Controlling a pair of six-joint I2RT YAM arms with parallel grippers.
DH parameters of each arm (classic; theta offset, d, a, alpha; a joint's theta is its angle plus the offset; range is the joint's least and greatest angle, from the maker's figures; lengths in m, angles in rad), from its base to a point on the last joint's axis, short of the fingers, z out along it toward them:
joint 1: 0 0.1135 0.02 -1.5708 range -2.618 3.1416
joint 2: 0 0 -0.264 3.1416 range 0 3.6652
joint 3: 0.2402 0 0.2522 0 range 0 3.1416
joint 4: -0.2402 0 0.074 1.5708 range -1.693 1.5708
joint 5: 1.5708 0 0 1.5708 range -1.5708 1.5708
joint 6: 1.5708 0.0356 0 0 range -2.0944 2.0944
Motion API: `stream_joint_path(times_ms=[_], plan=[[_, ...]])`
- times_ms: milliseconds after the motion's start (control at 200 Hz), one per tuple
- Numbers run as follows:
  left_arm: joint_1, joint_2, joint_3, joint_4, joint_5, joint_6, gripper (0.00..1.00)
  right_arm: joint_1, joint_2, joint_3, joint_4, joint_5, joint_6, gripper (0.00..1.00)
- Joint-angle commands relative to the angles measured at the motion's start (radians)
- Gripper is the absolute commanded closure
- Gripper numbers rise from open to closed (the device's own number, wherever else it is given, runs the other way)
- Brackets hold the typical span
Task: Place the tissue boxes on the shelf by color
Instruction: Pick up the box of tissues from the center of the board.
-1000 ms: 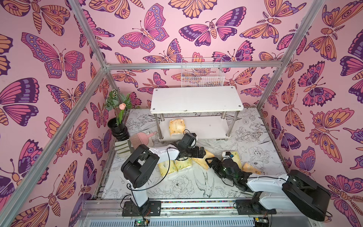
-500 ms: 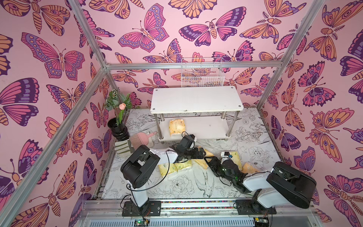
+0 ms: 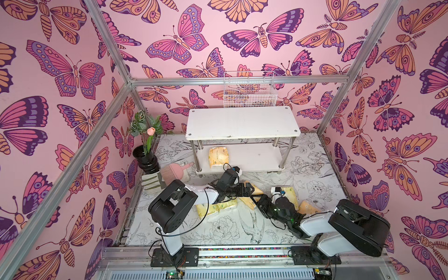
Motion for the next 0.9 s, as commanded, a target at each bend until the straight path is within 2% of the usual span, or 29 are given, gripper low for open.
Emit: stream_joint_path(times_ms=[0, 160, 426, 716, 771, 896], plan=[[-0.023, 0.022, -0.046, -0.086, 0.027, -0.031, 0.00, 0.009, -0.031, 0.021, 0.045, 0.009, -0.004, 0.22], [-0.025, 0.020, -0.046, -0.084, 0.031, -0.034, 0.00, 0.009, -0.071, 0.034, -0.019, 0.027, -0.010, 0.31], [-0.025, -0.008, -0.037, -0.087, 0.037, -0.043, 0.00, 0.009, -0.127, 0.041, -0.144, 0.035, -0.020, 0.62], [-0.025, -0.068, 0.016, -0.156, 0.047, -0.038, 0.00, 0.009, -0.135, 0.033, -0.176, 0.031, -0.010, 0.95], [-0.025, -0.089, 0.038, -0.187, 0.046, -0.031, 0.00, 0.009, -0.143, 0.028, -0.182, 0.027, -0.003, 0.99], [-0.025, -0.152, 0.105, -0.291, 0.039, -0.004, 0.00, 0.010, -0.192, 0.004, -0.212, 0.030, 0.019, 1.00]])
